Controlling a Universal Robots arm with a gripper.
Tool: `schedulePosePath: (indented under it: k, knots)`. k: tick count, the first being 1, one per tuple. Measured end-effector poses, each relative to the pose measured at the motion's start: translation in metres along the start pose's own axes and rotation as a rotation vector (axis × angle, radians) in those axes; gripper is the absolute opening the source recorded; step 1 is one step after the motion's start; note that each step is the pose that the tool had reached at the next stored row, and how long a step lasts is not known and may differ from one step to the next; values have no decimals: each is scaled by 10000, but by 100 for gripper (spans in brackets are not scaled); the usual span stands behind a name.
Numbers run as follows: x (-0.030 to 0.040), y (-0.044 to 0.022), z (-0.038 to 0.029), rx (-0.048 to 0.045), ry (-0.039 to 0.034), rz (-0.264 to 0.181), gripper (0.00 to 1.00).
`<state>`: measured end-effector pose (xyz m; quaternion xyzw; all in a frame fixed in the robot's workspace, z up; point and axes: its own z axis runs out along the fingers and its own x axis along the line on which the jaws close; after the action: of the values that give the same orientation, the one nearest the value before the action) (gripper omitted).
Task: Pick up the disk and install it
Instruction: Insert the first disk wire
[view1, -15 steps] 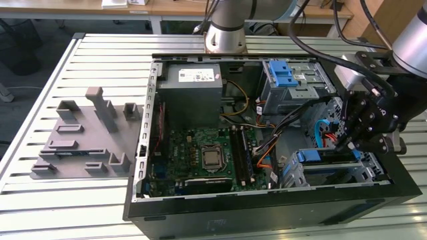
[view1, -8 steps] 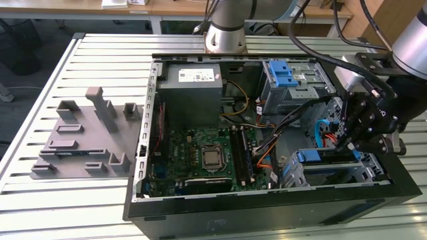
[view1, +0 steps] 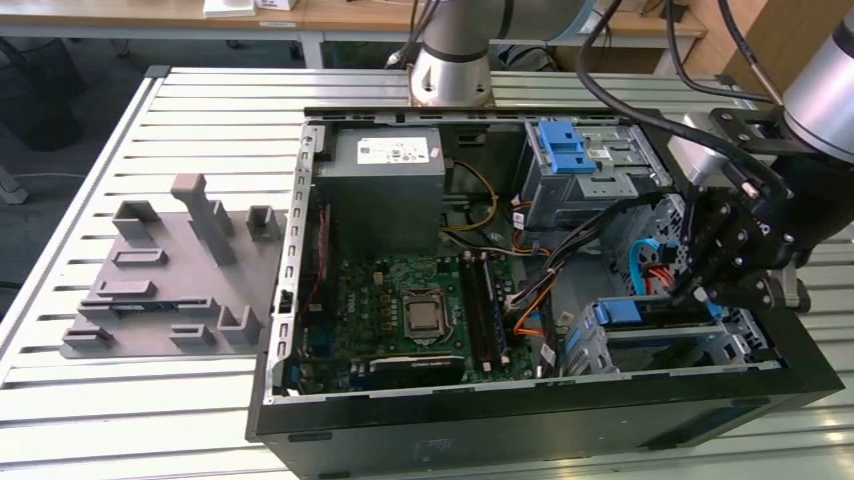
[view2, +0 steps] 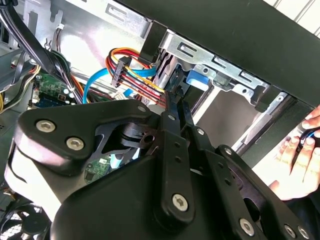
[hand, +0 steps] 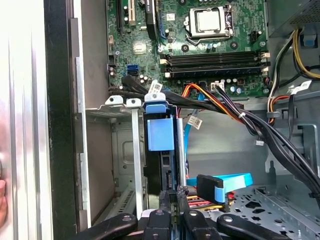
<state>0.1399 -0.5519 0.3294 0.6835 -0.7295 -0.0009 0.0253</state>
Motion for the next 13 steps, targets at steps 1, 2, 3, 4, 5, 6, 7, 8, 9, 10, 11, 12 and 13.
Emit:
schedulePosePath:
  k: [1,2,3,4,5,6,7,8,9,10,11,12,13]
  knots:
    - [0,-3,5,-5,0,2,16]
    - [0,-8,7,-11,4,4,16]
    - [0,-10,8,-12,5,5,16]
    - [0,-10,8,-12,5,6,16]
    - [0,-10,8,-12,5,7,16]
    - [-1,-11,8,-12,5,6,16]
    - [-1,-11,9,-12,4,5,16]
    - [0,-11,9,-13,3,6,16]
    - [0,-11,9,-13,3,6,16]
    - [0,-11,9,-13,2,6,18]
    - [0,-11,6,-13,0,6,18]
    - [0,-11,-3,-13,-2,6,24]
    - [0,-11,-17,-13,1,6,24]
